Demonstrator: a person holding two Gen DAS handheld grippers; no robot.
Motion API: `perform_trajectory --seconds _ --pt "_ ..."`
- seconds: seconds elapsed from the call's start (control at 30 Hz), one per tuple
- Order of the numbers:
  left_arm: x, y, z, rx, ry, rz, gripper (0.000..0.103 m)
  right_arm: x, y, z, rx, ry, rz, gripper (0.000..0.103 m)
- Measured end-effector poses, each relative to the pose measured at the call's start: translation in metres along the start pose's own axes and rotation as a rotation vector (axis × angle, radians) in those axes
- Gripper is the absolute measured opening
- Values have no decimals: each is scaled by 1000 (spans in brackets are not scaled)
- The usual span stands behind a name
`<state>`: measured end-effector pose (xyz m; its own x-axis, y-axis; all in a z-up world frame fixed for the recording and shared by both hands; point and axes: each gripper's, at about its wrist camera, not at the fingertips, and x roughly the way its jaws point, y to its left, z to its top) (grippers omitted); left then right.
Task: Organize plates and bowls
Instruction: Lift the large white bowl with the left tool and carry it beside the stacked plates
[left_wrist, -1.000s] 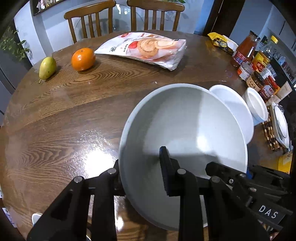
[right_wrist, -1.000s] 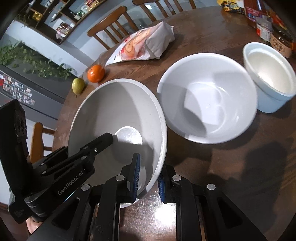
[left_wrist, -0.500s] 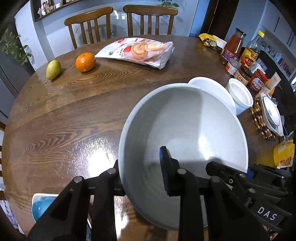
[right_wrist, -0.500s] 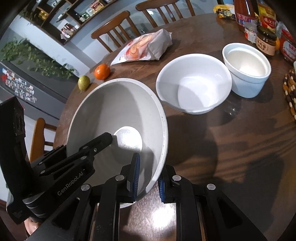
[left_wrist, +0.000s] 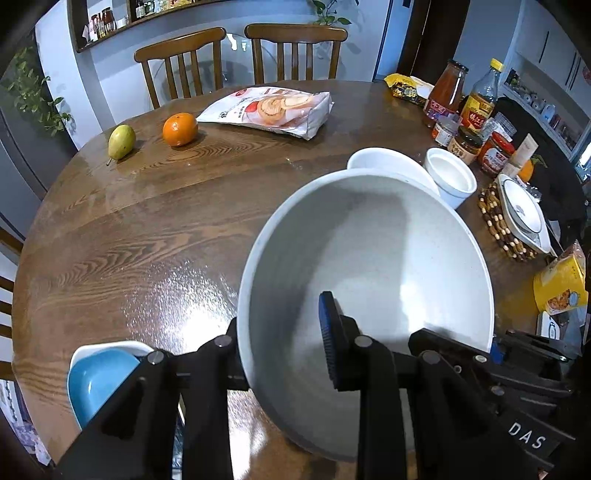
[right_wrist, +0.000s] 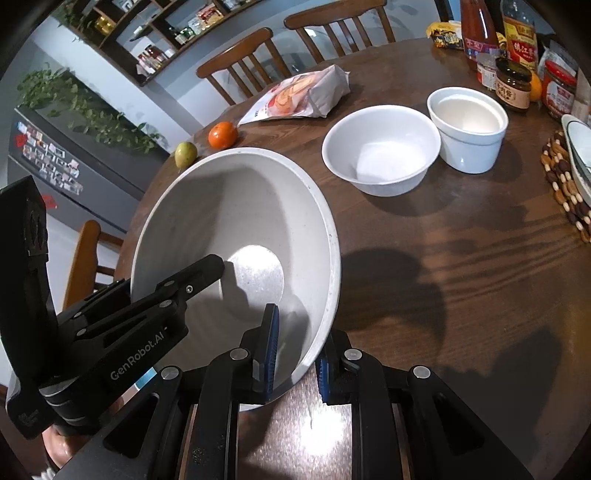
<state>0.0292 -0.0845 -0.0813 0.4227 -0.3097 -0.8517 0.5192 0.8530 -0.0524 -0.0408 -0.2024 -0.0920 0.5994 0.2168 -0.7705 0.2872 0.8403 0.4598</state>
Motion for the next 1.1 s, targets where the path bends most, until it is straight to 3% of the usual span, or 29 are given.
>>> perform_trajectory --seconds 0.5,1.1 --pt "-22 -12 -21 44 -19 2 27 -17 1 -21 7 -31 0 20" --pt "-31 2 -28 10 -28 5 28 -15 11 -21 -26 -19 14 20"
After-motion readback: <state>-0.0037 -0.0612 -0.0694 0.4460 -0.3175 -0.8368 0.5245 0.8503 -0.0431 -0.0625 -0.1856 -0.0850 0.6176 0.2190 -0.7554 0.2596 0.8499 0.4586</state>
